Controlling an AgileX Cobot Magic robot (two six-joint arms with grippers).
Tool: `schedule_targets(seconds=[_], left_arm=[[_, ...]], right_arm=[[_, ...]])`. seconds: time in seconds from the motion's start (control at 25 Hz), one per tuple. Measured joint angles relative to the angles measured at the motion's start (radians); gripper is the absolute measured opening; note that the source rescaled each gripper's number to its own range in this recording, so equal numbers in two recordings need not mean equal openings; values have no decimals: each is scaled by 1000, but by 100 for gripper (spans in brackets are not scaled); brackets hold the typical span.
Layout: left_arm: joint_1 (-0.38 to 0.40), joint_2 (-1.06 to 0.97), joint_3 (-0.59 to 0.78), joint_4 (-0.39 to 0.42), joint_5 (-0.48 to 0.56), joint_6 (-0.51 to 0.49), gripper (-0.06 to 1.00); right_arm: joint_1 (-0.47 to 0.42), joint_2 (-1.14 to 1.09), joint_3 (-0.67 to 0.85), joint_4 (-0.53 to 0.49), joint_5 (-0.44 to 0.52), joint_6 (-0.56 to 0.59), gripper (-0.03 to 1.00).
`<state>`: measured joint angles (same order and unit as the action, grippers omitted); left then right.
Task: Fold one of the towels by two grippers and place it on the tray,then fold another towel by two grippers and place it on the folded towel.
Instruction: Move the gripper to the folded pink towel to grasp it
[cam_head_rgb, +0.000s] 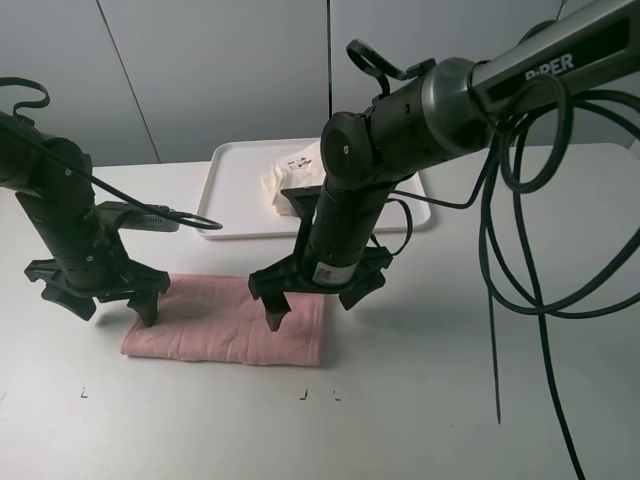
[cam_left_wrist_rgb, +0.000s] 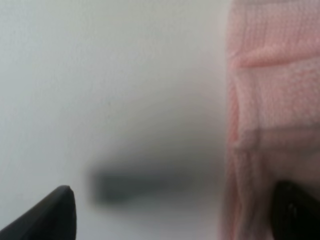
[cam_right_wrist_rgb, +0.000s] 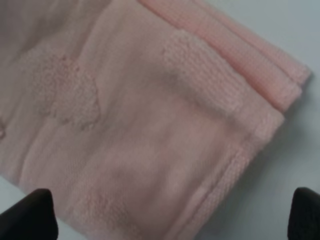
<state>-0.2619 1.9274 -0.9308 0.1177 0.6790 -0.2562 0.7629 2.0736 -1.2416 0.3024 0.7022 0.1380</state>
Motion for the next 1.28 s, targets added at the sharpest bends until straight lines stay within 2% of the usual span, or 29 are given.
schedule_targets(seconds=[0.48, 1.08, 1.16, 1.28], left_arm=[[0, 2, 0, -2, 0, 1, 100], [1, 2, -1, -4, 0, 17, 100], [1, 2, -1, -4, 0, 17, 100], [1, 2, -1, -4, 0, 19, 100]], right_arm=[[-2, 42, 0, 0, -58, 82, 100], [16, 44, 0, 0, -87, 89, 100], [18, 51, 0, 0, -91, 90, 92], [20, 63, -2, 3, -92, 90, 66]])
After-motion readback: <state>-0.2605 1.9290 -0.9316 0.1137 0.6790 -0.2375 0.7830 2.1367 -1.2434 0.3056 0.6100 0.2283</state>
